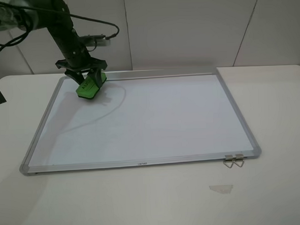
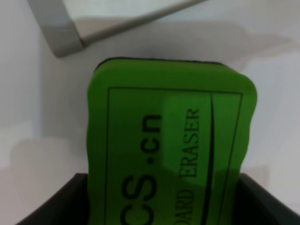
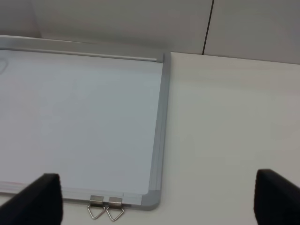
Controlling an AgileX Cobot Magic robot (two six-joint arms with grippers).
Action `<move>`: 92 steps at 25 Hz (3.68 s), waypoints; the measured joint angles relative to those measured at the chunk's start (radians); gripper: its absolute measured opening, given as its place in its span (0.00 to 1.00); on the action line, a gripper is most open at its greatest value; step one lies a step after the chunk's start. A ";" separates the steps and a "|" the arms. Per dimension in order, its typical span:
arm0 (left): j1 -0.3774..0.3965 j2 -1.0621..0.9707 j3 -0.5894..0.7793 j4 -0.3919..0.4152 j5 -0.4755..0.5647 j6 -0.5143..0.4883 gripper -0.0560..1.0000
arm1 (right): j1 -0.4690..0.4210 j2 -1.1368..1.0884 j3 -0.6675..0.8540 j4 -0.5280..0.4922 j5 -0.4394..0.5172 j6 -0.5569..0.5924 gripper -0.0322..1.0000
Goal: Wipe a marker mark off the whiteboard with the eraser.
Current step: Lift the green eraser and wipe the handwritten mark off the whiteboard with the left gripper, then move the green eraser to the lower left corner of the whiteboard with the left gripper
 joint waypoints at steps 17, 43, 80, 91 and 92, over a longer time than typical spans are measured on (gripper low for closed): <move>0.001 0.078 -0.043 0.043 0.064 -0.033 0.62 | 0.000 0.000 0.000 0.000 0.000 0.000 0.82; 0.011 0.081 -0.046 0.076 0.066 -0.220 0.62 | 0.000 0.000 0.000 0.000 0.000 0.000 0.82; 0.033 0.069 -0.042 0.072 0.066 -0.199 0.62 | 0.000 0.000 0.000 0.000 0.000 0.000 0.82; 0.039 -0.155 0.056 0.090 0.066 -0.249 0.62 | 0.000 0.000 0.000 0.000 0.000 0.000 0.82; 0.040 -0.183 0.090 0.089 0.066 -0.267 0.62 | 0.000 0.000 0.000 0.000 0.000 0.000 0.82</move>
